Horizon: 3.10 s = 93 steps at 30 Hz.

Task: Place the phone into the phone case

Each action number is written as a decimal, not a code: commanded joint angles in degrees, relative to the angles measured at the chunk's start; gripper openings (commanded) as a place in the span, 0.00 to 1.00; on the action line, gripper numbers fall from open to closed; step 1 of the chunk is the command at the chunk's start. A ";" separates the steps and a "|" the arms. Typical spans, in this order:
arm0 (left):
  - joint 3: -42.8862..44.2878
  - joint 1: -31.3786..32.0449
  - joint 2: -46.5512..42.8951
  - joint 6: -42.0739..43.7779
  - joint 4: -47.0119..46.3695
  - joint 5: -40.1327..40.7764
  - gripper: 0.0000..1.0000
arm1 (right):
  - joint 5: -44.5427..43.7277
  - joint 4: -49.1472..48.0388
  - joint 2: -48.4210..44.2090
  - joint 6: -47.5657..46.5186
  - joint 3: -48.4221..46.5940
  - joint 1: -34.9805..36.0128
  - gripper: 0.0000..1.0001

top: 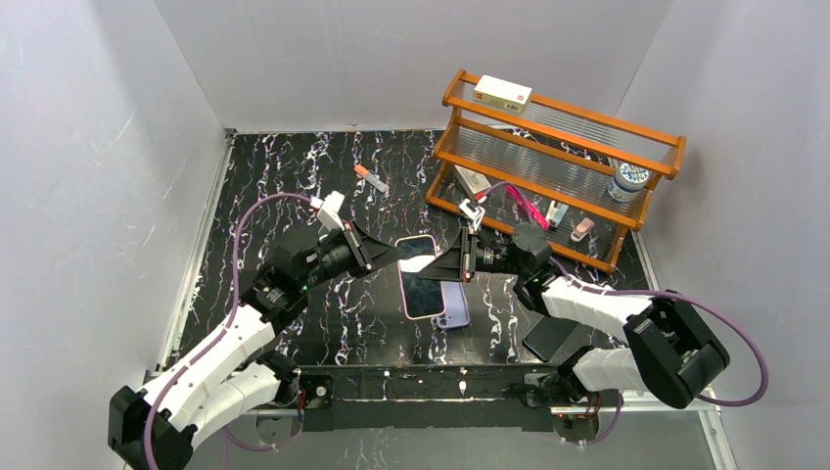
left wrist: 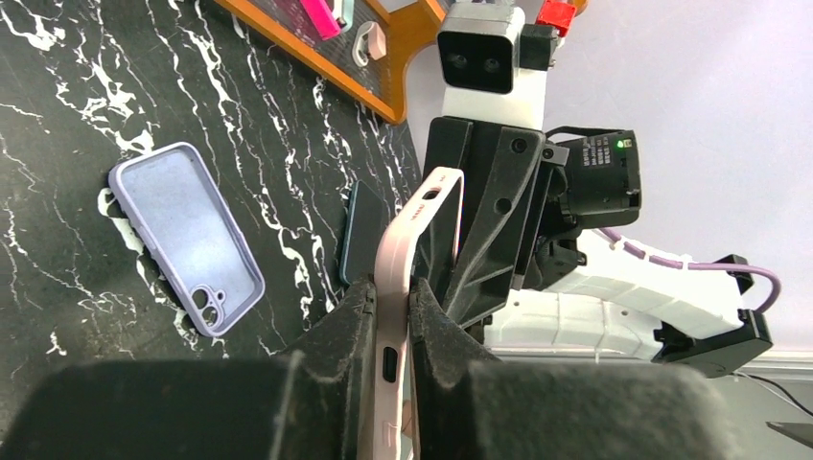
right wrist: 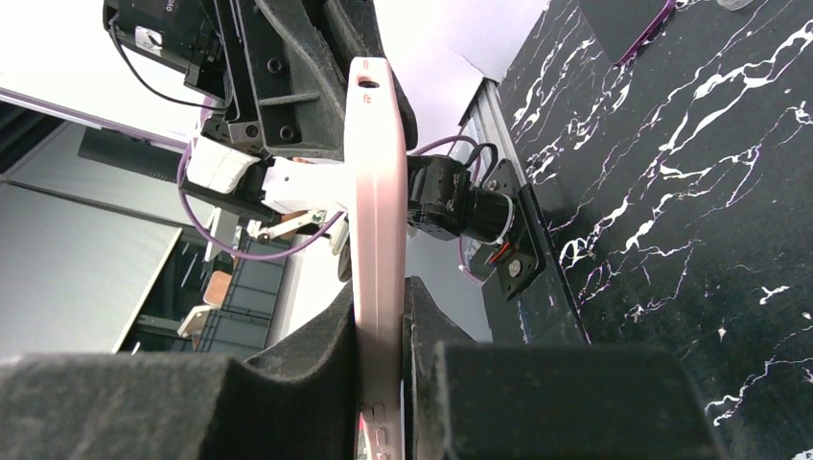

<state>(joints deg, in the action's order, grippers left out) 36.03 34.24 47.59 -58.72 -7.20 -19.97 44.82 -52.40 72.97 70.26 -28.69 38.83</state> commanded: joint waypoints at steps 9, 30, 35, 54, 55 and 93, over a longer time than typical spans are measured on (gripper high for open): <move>5.23 -0.05 1.65 8.32 11.37 3.96 0.00 | -1.65 0.86 -0.02 -3.76 -2.79 0.34 0.14; 4.21 -0.05 0.81 9.81 18.72 9.82 0.00 | -4.64 1.43 2.43 -2.67 -1.89 0.31 0.07; 6.48 -0.05 0.77 11.91 22.84 13.13 0.30 | -6.04 1.75 3.43 -3.53 -1.73 0.33 0.08; 17.63 -0.05 -3.60 36.01 41.46 36.36 0.98 | -14.22 10.54 21.75 -7.07 -9.93 3.88 0.09; 16.91 -0.05 -4.36 36.45 41.48 37.45 0.98 | -14.57 9.77 22.84 -6.61 -10.02 4.23 0.09; 9.93 -0.05 -7.67 37.89 39.81 41.07 0.98 | -32.15 41.87 16.54 -19.95 -12.71 6.87 0.38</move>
<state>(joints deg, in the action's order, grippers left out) 46.19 34.28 40.07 -21.39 32.38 19.97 14.90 -16.58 93.30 54.50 -38.74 45.78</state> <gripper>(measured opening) 0.981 0.447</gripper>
